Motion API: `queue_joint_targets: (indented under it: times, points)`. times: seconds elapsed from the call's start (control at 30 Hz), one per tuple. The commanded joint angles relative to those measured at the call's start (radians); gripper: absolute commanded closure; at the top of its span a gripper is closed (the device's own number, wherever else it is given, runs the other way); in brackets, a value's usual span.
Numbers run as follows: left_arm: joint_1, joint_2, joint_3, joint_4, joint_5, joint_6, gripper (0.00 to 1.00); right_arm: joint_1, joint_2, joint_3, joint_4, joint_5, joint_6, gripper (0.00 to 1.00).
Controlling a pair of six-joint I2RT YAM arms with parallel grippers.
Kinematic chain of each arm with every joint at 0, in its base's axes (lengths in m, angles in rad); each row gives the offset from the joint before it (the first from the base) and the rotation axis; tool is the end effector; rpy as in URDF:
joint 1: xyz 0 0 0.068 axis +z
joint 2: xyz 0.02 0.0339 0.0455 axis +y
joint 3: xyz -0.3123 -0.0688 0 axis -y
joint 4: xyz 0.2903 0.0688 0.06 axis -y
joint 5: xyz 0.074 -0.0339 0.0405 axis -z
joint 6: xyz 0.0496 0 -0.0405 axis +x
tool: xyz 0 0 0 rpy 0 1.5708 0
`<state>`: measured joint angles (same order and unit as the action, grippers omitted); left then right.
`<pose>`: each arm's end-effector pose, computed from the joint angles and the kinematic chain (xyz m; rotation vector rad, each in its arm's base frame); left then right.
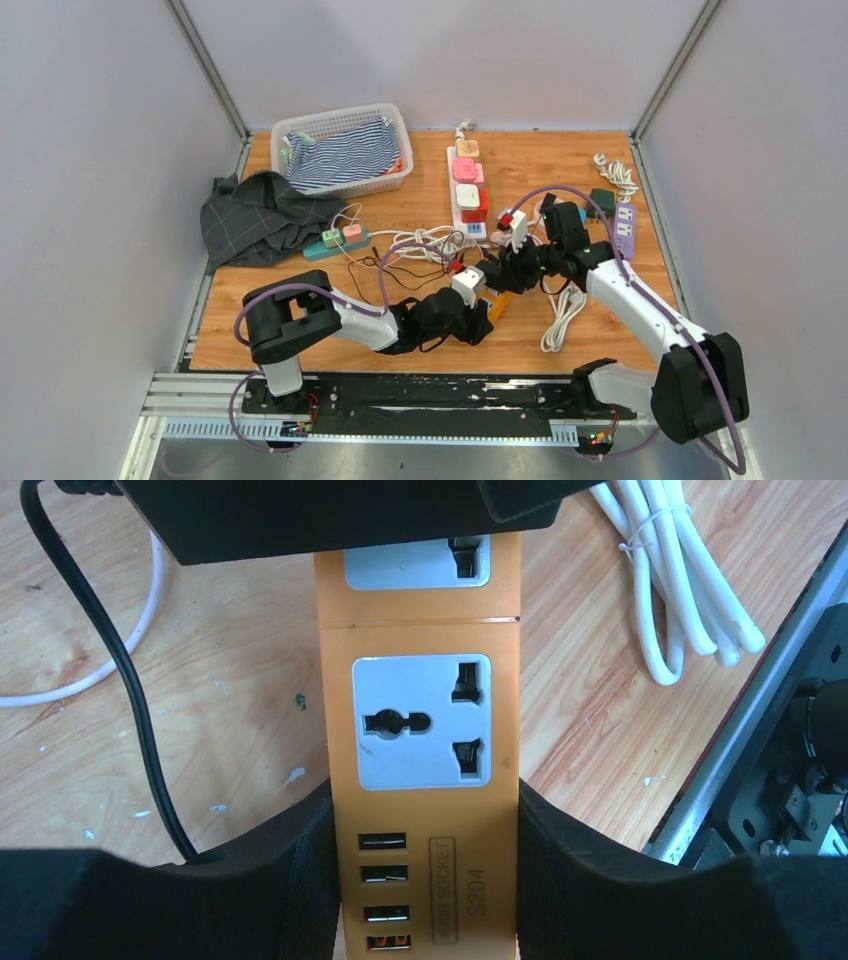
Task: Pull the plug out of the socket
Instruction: Remove the plug from the socket.
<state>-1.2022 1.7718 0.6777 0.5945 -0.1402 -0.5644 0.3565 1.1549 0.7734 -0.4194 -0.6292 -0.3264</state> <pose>0.1423 -0.3491 0.1301 0.6031 2.1191 -0.9116 0.2382 0.1198 0.2649 -1.0467 2.0476 0.7557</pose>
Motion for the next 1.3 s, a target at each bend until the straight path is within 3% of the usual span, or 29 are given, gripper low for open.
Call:
queue_joint_targets:
  times: [0.0, 0.07, 0.13, 0.27, 0.4, 0.43, 0.57, 0.67, 0.9, 0.97, 1.1, 1.13, 1.27]
  points:
    - [-0.016, 0.066, -0.020, -0.150, 0.059, 0.027, 1.00, 0.013, 0.059, 0.060, -0.044, -0.289, 0.007, 1.00]
    - [-0.017, 0.065, -0.018, -0.150, 0.066, 0.027, 1.00, 0.062, 0.051, 0.029, 0.016, -0.062, 0.013, 1.00]
    - [-0.019, 0.061, -0.021, -0.150, 0.067, 0.026, 1.00, 0.079, 0.087, 0.036, 0.027, 0.007, 0.023, 1.00]
    - [-0.019, 0.056, -0.020, -0.158, 0.079, 0.032, 1.00, 0.085, 0.214, 0.127, -0.147, -0.409, -0.042, 1.00]
    - [-0.019, 0.039, -0.014, -0.184, 0.097, 0.045, 1.00, 0.102, 0.167, 0.109, -0.108, -0.419, -0.038, 1.00]
    - [-0.019, 0.035, -0.012, -0.193, 0.099, 0.048, 1.00, 0.107, 0.139, 0.098, -0.075, -0.360, -0.028, 1.00]
    - [-0.019, 0.035, 0.004, -0.228, 0.120, 0.062, 1.00, 0.125, 0.067, 0.017, 0.080, 0.228, 0.031, 1.00]
    - [-0.019, 0.045, 0.026, -0.257, 0.143, 0.064, 1.00, 0.093, 0.117, 0.060, 0.030, 0.228, 0.035, 1.00]
    - [-0.019, 0.004, 0.051, -0.369, 0.190, 0.085, 1.00, 0.123, 0.169, 0.074, 0.020, 0.430, 0.004, 1.00]
    - [-0.017, 0.009, 0.061, -0.402, 0.205, 0.094, 1.00, 0.120, 0.163, 0.077, 0.010, 0.329, 0.013, 1.00]
    - [-0.011, 0.035, 0.080, -0.432, 0.242, 0.104, 1.00, 0.098, 0.152, 0.098, -0.066, -0.286, 0.010, 1.00]
    - [-0.011, 0.040, 0.084, -0.436, 0.247, 0.106, 1.00, 0.100, 0.143, 0.104, -0.072, -0.368, 0.012, 1.00]
    - [-0.011, 0.041, 0.086, -0.445, 0.254, 0.110, 1.00, 0.056, 0.105, 0.102, -0.054, -0.393, 0.044, 1.00]
